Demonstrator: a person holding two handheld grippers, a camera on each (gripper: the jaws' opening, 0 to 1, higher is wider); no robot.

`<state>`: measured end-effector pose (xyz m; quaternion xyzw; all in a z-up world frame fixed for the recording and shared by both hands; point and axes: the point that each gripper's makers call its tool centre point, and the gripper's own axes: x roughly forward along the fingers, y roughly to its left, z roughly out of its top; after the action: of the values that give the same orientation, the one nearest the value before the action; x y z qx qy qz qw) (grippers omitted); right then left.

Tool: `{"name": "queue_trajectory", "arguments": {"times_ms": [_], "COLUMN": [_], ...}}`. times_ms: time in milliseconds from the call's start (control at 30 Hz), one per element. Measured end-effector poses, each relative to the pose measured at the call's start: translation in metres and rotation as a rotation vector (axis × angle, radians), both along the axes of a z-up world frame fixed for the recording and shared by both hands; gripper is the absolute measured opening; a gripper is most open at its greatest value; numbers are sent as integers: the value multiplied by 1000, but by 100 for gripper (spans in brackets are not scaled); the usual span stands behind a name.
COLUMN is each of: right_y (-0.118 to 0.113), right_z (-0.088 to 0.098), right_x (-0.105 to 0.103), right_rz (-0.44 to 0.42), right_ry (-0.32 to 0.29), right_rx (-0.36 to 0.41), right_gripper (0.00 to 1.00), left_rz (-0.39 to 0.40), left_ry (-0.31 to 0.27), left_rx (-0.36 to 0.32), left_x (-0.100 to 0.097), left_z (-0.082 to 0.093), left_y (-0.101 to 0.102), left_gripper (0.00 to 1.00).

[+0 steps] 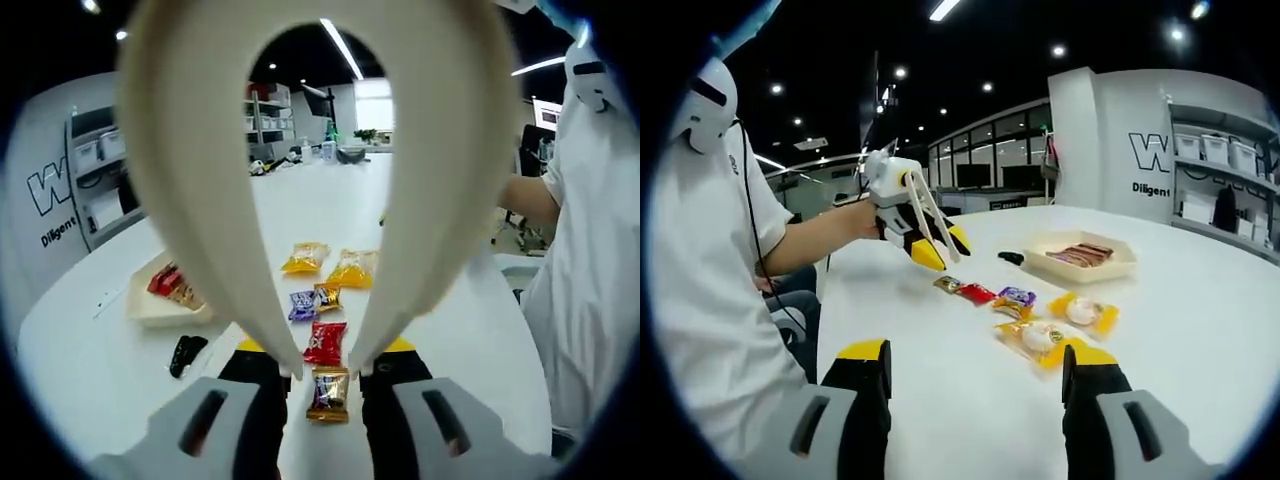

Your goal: Place the target food into the container with the food tongs after gripping and lifting it, then release it inside without dropping or visibly crushing the food.

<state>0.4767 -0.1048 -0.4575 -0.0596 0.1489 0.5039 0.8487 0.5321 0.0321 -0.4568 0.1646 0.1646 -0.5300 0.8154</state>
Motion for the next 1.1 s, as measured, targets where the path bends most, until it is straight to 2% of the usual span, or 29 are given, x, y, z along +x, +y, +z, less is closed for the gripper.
{"name": "queue_trajectory", "arguments": {"times_ms": [1100], "right_y": [0], "right_z": [-7], "right_x": [-1], "right_rz": [3], "right_ry": [17], "right_rx": [2], "right_gripper": [68], "left_rz": [11], "left_ry": [42], "left_rx": [1], "left_x": [-3], "left_z": [-19], "left_y": [0], "left_gripper": [25]}}
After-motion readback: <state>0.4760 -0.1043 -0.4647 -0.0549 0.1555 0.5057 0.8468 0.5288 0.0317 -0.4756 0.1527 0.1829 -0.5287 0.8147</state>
